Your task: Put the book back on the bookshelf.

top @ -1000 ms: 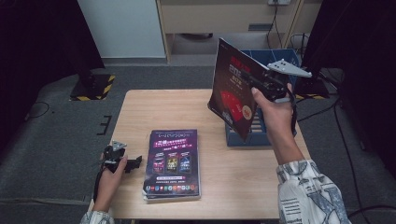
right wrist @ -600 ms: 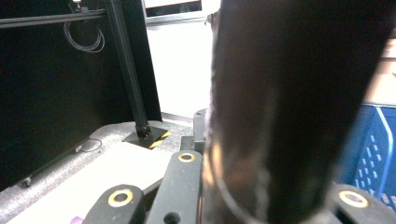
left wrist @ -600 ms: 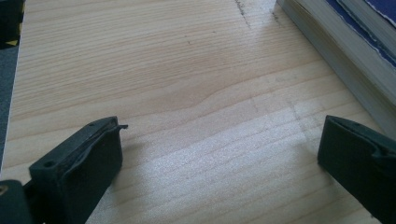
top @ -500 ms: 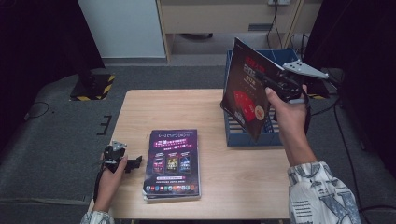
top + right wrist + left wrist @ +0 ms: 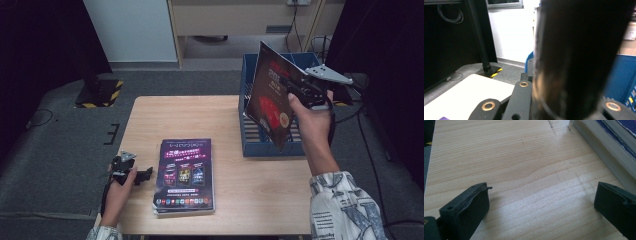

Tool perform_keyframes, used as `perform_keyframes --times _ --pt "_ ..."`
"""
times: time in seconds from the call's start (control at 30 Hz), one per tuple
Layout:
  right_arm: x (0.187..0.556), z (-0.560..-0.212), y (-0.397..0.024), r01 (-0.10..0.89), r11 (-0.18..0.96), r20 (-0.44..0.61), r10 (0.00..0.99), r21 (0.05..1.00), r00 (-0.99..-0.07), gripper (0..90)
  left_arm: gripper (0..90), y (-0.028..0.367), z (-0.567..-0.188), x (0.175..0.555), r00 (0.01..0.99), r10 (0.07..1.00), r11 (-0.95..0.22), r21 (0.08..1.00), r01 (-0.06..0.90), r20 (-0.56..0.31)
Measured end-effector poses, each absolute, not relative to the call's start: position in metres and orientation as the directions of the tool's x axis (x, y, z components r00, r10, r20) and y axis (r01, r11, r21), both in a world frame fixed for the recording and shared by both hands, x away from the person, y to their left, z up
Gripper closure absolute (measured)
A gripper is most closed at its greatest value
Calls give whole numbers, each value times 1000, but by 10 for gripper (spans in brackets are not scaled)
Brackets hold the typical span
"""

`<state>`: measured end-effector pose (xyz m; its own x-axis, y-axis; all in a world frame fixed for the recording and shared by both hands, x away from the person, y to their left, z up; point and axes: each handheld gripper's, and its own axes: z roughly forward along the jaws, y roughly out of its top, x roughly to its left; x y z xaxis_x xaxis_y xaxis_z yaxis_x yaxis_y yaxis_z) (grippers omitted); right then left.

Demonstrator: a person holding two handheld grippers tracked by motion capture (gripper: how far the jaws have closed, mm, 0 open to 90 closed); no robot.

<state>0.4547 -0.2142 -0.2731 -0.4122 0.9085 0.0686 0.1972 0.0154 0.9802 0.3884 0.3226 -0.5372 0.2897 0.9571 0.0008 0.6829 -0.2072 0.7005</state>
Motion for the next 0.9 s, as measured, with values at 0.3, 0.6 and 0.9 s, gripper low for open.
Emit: perform_keyframes --times 0.3,0.6,0.9 --pt "467 -278 -215 196 14 62 925 980 -376 868 0 320 -537 388 299 954 -215 699 682 1" --pt "483 -288 -201 194 8 60 937 981 -344 868 0 319 -537 389 304 953 -217 699 681 0" --pt "500 -299 -183 180 5 48 956 984 -289 868 0 319 -537 389 304 953 -217 700 680 0"
